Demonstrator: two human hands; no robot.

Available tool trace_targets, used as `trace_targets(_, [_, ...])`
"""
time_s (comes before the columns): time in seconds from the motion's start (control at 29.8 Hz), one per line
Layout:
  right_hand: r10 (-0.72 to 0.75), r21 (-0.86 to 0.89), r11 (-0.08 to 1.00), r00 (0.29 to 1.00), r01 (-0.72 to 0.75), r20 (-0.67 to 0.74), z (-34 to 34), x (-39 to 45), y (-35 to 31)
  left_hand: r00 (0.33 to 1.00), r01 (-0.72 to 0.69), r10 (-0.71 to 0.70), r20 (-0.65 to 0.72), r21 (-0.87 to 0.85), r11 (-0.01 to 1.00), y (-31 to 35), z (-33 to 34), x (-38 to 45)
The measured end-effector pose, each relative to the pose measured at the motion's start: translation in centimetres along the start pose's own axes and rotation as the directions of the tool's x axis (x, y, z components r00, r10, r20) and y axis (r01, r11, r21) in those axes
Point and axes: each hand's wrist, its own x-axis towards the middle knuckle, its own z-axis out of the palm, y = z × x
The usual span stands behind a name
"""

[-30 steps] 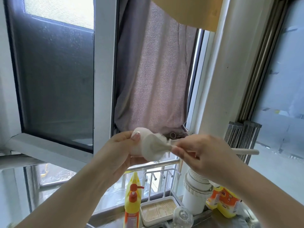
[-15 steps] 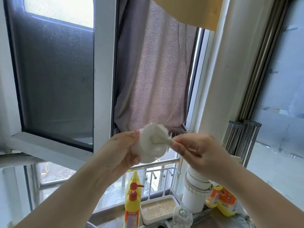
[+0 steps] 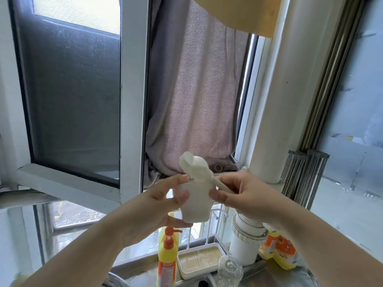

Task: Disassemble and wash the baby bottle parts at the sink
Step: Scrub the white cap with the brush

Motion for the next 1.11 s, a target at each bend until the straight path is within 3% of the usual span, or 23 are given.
trace_targets(0.13, [-0.042, 0.081, 0.996, 0.999, 0.045, -0.034, 1.0, -0.1, -0.4, 0.997, -0.01, 0.001, -0.081, -0.112, 0.994, 0.0, 0.4, 0.2])
trace_targets(0.24, [-0.043, 0.126, 0.991, 0.998, 0.047, -0.036, 1.7, -0.4, -0.9, 0.998, 0.008, -0.018, -0.064, -0.15, 0.989, 0.0, 0.8, 0.3])
trace_targets(0.34, [-0.005, 0.182, 0.983, 1.0, 0.003, 0.008, 2.1, -0.6, -0.7, 0.995, -0.015, 0.006, -0.099, -0.098, 0.995, 0.0, 0.6, 0.3])
trace_targets(0.44, [0.057, 0.199, 0.979, 0.996, -0.041, -0.073, 0.6, -0.7, 0.0, 0.994, -0.033, 0.033, -0.101, 0.007, 0.999, 0.0, -0.1, 0.1])
trace_targets(0.5, [0.012, -0.051, 0.999, 0.991, -0.019, -0.135, -0.8, -1.0, 0.2, 0.994, -0.069, 0.077, -0.073, 0.111, 0.991, -0.1, -0.7, 0.0])
trace_targets(0.57, [-0.084, -0.368, 0.929, 0.991, 0.041, -0.104, -1.6, -1.3, -0.2, 0.992, -0.12, 0.124, -0.018, 0.167, 0.979, 0.0, -1.1, -0.1])
trace_targets(0.64, [-0.265, -0.713, 0.685, 0.963, 0.147, -0.056, -1.7, -1.2, -0.6, 0.989, -0.147, 0.141, 0.044, 0.184, 0.972, 0.3, -0.8, 0.0])
trace_targets(0.71, [-0.413, -0.871, 0.454, 0.911, 0.188, -0.018, -1.6, -0.6, -0.6, 0.984, -0.164, 0.146, 0.099, 0.208, 0.964, 0.4, -0.5, 0.1])
trace_targets(0.77, [-0.427, -0.898, 0.411, 0.903, 0.159, -0.035, -1.3, -0.3, -1.3, 0.979, -0.191, 0.169, 0.112, 0.23, 0.954, 0.4, -0.4, 0.1])
trace_targets(0.84, [-0.275, -0.876, 0.467, 0.961, 0.123, -0.012, -0.9, -0.5, -1.6, 0.977, -0.212, 0.195, 0.087, 0.295, 0.932, 0.2, -0.4, 0.0])
trace_targets(0.91, [-0.023, -0.759, 0.648, 0.998, 0.064, 0.064, -0.3, -1.0, -1.8, 0.97, -0.238, 0.235, 0.061, 0.438, 0.867, -0.2, -0.4, -0.2])
trace_targets(0.97, [0.141, -0.549, 0.835, 0.98, -0.042, 0.139, 0.2, -1.4, -2.0, 0.957, -0.265, 0.288, 0.038, 0.52, 0.812, -0.4, -0.4, -0.4])
trace_targets(1.04, [0.176, -0.468, 0.88, 0.971, -0.08, 0.165, 0.2, -1.4, -2.1, 0.95, -0.278, 0.311, 0.029, 0.528, 0.802, -0.2, -0.4, -0.5])
trace_targets(1.11, [0.044, -0.619, 0.786, 0.997, 0.007, 0.067, 0.1, -1.3, -1.9, 0.954, -0.278, 0.295, 0.053, 0.53, 0.802, 0.1, -0.4, -0.4])
